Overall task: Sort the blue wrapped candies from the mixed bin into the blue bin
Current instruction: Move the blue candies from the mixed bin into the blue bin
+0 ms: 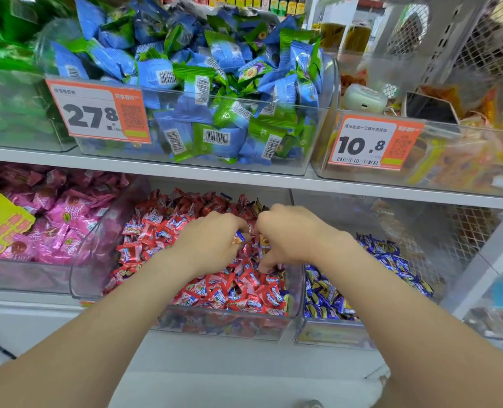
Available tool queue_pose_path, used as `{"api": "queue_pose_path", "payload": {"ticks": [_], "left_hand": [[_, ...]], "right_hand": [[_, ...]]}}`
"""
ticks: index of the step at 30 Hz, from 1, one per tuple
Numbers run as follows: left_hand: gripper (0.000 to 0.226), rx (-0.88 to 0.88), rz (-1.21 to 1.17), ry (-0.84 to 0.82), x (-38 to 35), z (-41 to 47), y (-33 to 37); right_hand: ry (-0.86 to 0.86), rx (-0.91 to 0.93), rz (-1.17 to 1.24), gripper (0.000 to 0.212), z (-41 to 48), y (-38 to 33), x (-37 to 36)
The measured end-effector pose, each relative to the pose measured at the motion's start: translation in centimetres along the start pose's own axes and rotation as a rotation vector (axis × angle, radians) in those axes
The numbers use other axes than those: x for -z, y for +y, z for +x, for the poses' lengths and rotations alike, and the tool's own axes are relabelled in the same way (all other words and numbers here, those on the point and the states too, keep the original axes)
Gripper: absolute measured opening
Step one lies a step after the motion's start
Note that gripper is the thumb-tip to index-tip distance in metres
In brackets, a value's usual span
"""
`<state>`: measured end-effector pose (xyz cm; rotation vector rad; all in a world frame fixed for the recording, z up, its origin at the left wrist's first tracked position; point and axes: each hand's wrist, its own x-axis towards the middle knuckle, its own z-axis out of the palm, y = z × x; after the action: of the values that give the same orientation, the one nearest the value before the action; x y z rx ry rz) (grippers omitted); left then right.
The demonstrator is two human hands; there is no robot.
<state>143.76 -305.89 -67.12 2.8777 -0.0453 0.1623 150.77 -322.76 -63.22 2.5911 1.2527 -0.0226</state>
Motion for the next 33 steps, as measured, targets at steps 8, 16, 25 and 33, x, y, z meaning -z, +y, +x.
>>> {"api": "queue_pose_path", "payload": {"ticks": [8,16,25,33], "left_hand": [[0.028,0.007,0.290,-0.201,-1.8,1.9,2.9],[0.032,-0.022,0.456,-0.167,-2.2,2.3,3.3],[0.036,0.002,0.390,-0.144,-2.0,1.3,1.7],[0.023,-0.063,0.431,-0.157,-2.2,1.8,1.6]], "right_hand": [[0.289,-0.159,0.253,0.054,-4.7,2.8,-1.3],[0.401,-0.279,0.839,0.031,-6.7,3.2,-2.6],[0.148,-0.447,0.668,0.015,-7.0,4.1,-3.8],[0.312,-0.521,0.574,0.034,-6.7,2.6,-1.9]]}}
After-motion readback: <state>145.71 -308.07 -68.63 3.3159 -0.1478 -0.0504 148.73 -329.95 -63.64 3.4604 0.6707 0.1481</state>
